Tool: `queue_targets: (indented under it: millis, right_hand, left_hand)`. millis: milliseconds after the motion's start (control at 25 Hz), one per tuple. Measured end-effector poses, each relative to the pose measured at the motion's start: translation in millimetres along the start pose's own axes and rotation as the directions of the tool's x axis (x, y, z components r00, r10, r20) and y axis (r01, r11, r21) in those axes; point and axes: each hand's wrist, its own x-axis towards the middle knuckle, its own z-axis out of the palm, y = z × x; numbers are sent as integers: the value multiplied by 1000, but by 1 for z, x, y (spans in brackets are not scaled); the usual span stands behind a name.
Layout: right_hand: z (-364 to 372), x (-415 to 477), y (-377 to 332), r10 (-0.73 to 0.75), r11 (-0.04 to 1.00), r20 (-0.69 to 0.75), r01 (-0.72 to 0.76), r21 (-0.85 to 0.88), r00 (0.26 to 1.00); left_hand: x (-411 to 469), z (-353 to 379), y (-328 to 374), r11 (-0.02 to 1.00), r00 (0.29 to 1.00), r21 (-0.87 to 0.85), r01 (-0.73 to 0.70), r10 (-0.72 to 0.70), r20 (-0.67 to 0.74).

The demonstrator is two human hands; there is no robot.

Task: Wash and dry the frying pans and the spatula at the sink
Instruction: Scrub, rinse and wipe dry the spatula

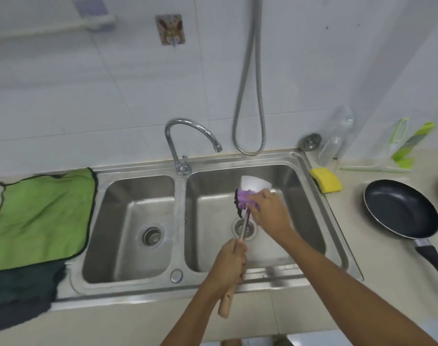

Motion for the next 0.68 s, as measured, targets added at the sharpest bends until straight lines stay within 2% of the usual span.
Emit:
queue_targets:
  millis: [80,160,200,240,320,360,400,480,520,560,600,640,680]
  right_hand:
    - [-13,29,18,25,990,-92,-38,-134,995]
    - [-25,48,29,169,977,-138,-184,-108,976]
    - [-25,48,29,196,975,-155,-209,-78,968]
    - [-24,42,25,147,985,-161,-160,-69,976]
    - [-19,27,35,-80,993,-118,68,-98,990]
    - [-25,31,48,-114,989,-78,105,-106,990]
    - [-35,44,60,-45,993,-68,37,-108,997]
    - [-54,73,79,183,978,-180,-197,-63,966]
    - [-59,82,80,216,968,-212,-237,-80,953]
    - [-61,84,73,137,970,-199,-172,-173,970]
    - [-57,81,73,-50,961,-145,9,-276,988]
    - [-56,78,81,-241,917,-71,204,-342,968]
    - [-61,83,97,-330,884,-25,300,-357,944]
  left_hand:
    - [-7,2,3,997,999,62,-50,49,15]
    - [-7,7,10,992,997,97,-79,79,7]
    - [-5,9,15,991,996,101,-92,92,6]
    - [-2,11,20,989,995,106,-103,102,10]
    - [8,15,27,979,992,160,-125,122,27]
    - [11,18,30,967,989,211,-145,140,39]
    - [14,22,33,952,986,255,-168,160,52]
    - [21,34,46,939,982,287,-189,178,65]
    - [25,40,55,939,981,284,-194,185,58]
    - [27,44,61,939,980,278,-201,195,50]
    - [29,46,66,940,978,272,-207,203,42]
    - [30,47,67,939,977,268,-214,212,37]
    - [29,49,67,934,974,277,-225,224,34]
